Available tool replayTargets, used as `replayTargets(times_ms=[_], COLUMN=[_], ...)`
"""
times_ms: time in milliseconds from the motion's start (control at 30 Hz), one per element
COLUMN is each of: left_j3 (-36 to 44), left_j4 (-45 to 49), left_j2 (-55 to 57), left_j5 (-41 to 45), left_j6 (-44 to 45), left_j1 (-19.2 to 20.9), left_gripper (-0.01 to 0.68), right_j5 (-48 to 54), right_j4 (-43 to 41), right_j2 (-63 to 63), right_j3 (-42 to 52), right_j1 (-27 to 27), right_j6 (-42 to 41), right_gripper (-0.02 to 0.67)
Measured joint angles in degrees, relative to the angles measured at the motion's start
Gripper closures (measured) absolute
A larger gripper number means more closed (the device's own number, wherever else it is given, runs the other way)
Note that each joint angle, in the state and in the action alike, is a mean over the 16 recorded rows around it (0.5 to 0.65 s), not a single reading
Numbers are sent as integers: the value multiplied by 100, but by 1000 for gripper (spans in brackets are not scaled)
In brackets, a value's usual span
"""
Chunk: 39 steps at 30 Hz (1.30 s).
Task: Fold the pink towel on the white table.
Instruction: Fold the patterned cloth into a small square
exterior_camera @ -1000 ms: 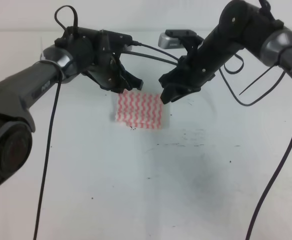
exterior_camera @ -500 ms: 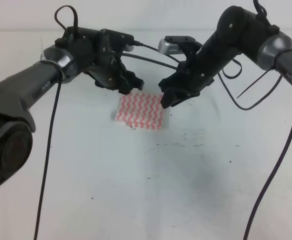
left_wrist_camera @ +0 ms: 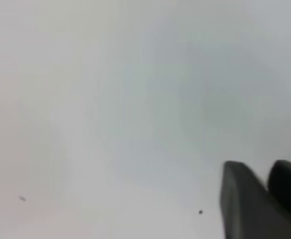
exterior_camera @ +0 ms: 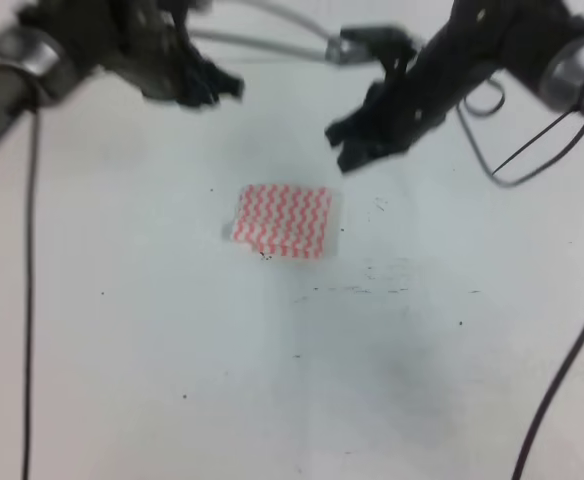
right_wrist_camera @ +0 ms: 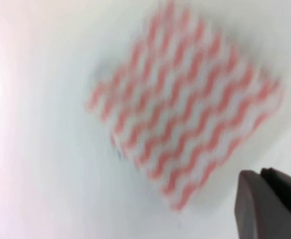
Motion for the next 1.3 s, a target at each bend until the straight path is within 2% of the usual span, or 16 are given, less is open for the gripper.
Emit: replayTargets(times_ms=[167,300,433,600,933,1133,1300], left_j3=[389,1089,2158,3844,7013,8204,8730], left_j4=[5,-7,-28,-52,-66,-58,-48], left_j2=[-818,-1601,-2501,-3789,-6613,-8031,-8829], left_j5=[-146,-463,-968,-1780,-3054,-3274,-3186], left_j6=[31,21,-40,-161,-629,-877,-976], left_j1=[52,63,65,65,64,65,65], left_gripper=[618,652,671,673,673,674,674], right_j5=[-273,-593,-1101,-2136,-4420,-5270,-5715], right_j4=[-47,-53,-19,260,1348,1814,2005], right_j2=[-450,-835,-1333,-2214,-4493,-5811,-6802], right_j3=[17,190,690,1865,4927,6342,7333], right_j1=[0,-1,-1,-1,-1,-1,0], right_j6=[46,16,-77,-432,-1640,-2102,-2224], right_gripper=[664,666,667,667,667,667,667])
